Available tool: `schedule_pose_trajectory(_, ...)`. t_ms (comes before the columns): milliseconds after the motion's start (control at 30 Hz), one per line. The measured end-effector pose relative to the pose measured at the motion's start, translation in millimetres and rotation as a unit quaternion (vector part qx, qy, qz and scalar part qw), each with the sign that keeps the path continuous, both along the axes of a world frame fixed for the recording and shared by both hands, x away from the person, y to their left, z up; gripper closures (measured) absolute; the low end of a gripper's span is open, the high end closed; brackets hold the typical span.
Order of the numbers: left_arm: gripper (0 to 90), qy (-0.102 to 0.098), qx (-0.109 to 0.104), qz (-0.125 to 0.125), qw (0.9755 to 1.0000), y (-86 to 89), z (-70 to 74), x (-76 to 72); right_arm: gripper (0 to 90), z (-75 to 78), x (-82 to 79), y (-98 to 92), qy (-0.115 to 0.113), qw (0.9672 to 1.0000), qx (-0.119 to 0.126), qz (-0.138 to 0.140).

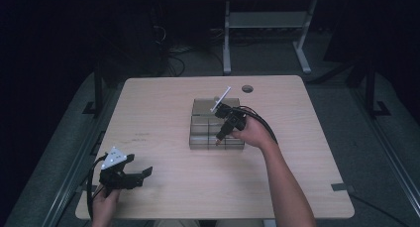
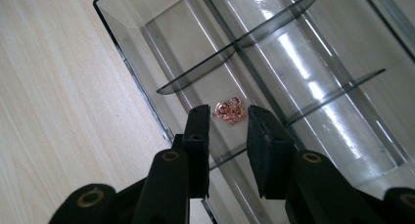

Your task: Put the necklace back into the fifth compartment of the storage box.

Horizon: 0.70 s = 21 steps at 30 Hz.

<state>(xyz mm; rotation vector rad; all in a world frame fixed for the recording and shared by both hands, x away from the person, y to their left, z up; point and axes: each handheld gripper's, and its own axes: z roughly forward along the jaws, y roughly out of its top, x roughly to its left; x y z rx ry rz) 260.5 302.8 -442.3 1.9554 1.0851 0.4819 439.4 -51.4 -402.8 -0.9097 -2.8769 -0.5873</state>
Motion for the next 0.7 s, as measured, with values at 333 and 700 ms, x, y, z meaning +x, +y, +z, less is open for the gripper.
schedule_pose_trajectory(333, 13.1, 0.0, -0.002, -0.003, 1.0, -2.1, 0.0, -0.1, 64.8, 5.7, -7.7, -7.6, -0.002, 1.0, 0.007, 0.003)
schedule_pose_trajectory(700, 13.1, 0.0, 0.0, -0.004, 1.0, -2.0, 0.0, -0.2, 61.0, 17.2, -12.3, -14.5, -0.014, 0.9996, 0.025, 0.003)
